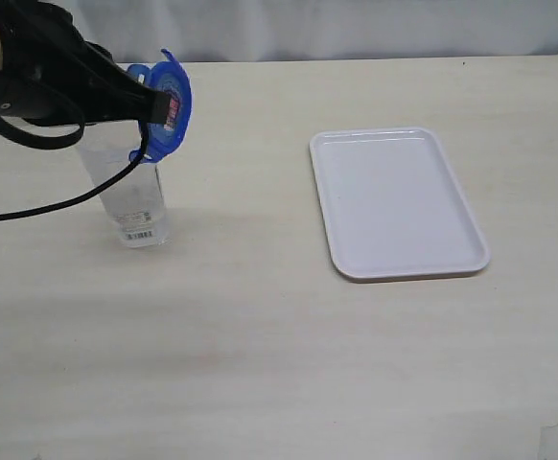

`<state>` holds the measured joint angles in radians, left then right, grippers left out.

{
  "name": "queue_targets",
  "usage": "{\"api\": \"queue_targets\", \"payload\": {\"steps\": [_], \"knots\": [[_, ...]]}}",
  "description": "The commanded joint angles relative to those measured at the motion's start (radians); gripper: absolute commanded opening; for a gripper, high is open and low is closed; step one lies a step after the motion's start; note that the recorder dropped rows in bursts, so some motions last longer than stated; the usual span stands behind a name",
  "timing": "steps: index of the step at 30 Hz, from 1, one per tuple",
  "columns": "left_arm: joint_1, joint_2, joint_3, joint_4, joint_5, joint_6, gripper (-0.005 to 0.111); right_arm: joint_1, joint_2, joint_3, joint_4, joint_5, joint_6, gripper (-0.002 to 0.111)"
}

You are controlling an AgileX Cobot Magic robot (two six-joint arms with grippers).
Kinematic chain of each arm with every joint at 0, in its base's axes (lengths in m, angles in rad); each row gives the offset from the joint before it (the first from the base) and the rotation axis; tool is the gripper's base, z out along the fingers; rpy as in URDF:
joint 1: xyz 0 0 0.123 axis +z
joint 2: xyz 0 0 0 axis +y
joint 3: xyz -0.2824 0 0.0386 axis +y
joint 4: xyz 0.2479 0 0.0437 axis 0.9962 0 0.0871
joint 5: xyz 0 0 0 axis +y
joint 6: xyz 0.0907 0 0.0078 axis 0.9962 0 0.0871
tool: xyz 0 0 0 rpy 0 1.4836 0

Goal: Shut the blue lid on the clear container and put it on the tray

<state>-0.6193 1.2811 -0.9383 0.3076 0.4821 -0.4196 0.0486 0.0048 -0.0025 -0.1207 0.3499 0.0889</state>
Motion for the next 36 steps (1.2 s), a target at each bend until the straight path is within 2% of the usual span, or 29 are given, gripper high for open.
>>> {"api": "queue_targets", "payload": {"steps": [1,31,36], "knots": [[0.007,-0.004,0.017,-0.017,-0.077,-0.003,0.0,0.001,-0.005,0.002,0.003,-0.004,-0.006,0.004],[0.007,-0.051,0.017,0.005,0.018,-0.001,0.0,0.001,-0.005,0.002,0.003,-0.004,-0.006,0.004],[0.032,-0.053,0.018,0.011,0.049,-0.001,0.0,0.001,-0.005,0.002,0.003,-0.004,-0.006,0.004]]}}
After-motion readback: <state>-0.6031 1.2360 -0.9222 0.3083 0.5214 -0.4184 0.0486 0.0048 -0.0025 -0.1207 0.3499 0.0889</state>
